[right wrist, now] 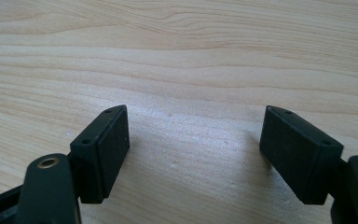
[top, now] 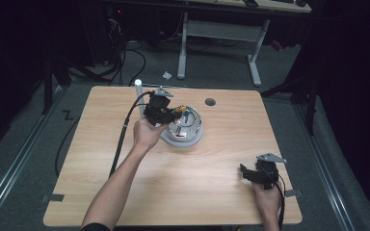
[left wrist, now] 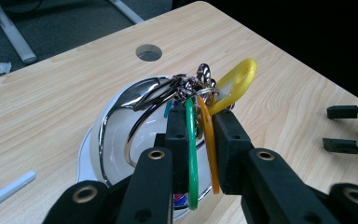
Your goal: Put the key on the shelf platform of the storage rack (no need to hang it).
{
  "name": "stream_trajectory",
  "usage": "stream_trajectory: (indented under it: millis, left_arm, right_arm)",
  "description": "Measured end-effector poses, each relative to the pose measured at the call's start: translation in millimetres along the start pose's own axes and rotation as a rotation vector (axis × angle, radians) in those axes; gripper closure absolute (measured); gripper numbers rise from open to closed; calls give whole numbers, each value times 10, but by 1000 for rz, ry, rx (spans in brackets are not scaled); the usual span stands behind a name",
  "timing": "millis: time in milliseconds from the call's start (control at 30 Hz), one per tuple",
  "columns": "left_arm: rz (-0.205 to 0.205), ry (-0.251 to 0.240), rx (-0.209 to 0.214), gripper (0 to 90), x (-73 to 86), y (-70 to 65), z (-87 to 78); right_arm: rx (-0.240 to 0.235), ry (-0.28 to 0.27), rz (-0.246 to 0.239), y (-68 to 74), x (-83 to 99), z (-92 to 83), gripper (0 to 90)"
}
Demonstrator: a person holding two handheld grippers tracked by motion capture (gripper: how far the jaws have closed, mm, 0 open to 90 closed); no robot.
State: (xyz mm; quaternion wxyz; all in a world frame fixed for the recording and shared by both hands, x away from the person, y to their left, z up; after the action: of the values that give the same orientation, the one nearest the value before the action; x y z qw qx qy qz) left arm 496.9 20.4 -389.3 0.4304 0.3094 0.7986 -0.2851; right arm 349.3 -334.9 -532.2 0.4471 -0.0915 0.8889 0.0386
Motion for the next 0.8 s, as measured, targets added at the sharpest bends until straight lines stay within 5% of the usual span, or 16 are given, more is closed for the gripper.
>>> stream_trajectory:
  millis: [400, 800]
  left_arm:
    - [-2, -48, -24, 778, -98, 45, -92]
    - [11, -12, -27, 778, -22, 15, 27]
  right_arm:
    - [0, 0, 0, 0, 0, 0, 243]
    - [0, 0, 0, 0, 0, 0, 243]
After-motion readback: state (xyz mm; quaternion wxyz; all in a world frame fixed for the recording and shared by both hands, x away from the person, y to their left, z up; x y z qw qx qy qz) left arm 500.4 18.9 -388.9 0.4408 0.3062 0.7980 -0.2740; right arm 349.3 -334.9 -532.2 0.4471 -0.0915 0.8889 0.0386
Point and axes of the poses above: each handheld gripper's, and its own axes: z roughly forward along the jaws, x roughly out of its underside, y roughly to its left, the point moved 2 cm from there along z, roughly forward along the jaws, and after that the axes turned 10 degrees about -y, right-handed, at the moved point
